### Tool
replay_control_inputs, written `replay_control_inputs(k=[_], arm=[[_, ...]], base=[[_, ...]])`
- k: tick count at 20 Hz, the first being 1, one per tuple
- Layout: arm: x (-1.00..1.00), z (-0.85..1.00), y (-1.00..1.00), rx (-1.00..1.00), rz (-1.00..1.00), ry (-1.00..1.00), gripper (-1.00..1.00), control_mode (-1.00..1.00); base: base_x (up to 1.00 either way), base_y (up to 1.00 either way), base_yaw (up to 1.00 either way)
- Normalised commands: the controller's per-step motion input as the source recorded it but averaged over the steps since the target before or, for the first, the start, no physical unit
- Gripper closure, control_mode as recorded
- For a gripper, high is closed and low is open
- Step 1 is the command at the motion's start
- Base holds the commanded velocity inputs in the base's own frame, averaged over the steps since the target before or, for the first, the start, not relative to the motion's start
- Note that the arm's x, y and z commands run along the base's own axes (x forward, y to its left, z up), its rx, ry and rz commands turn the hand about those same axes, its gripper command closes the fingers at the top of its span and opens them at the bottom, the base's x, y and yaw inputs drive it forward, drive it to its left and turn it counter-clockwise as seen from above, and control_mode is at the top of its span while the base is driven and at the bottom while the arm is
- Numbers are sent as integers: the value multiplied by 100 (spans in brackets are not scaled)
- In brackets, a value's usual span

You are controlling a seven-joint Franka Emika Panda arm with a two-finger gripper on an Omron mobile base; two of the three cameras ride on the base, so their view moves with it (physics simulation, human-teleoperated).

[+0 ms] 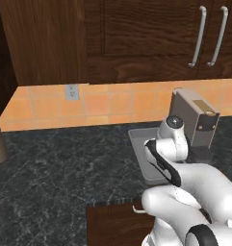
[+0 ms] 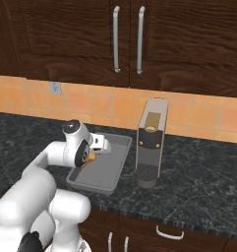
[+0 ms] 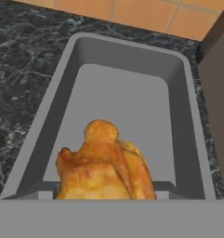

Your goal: Place one garlic and one chicken drumstick in each tupperware on the nearby counter, to pack two identical lunches.

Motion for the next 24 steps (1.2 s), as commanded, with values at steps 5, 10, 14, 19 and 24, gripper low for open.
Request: replay_control_inputs(k=[5,10,14,19,24], arm=[[20,-50,1,-3,1,-4,-100,-100],[0,-8,0,0,0,-7,-100,-100],[-7,19,0,1,0,-11,-100,-100],[-76,80,1,0,11,-3,-100,-100],[-100,74,1,0,7,-1,-100,-100]], base=[[0,0,0],[0,0,0],[0,0,0],[0,0,0],[0,0,0]])
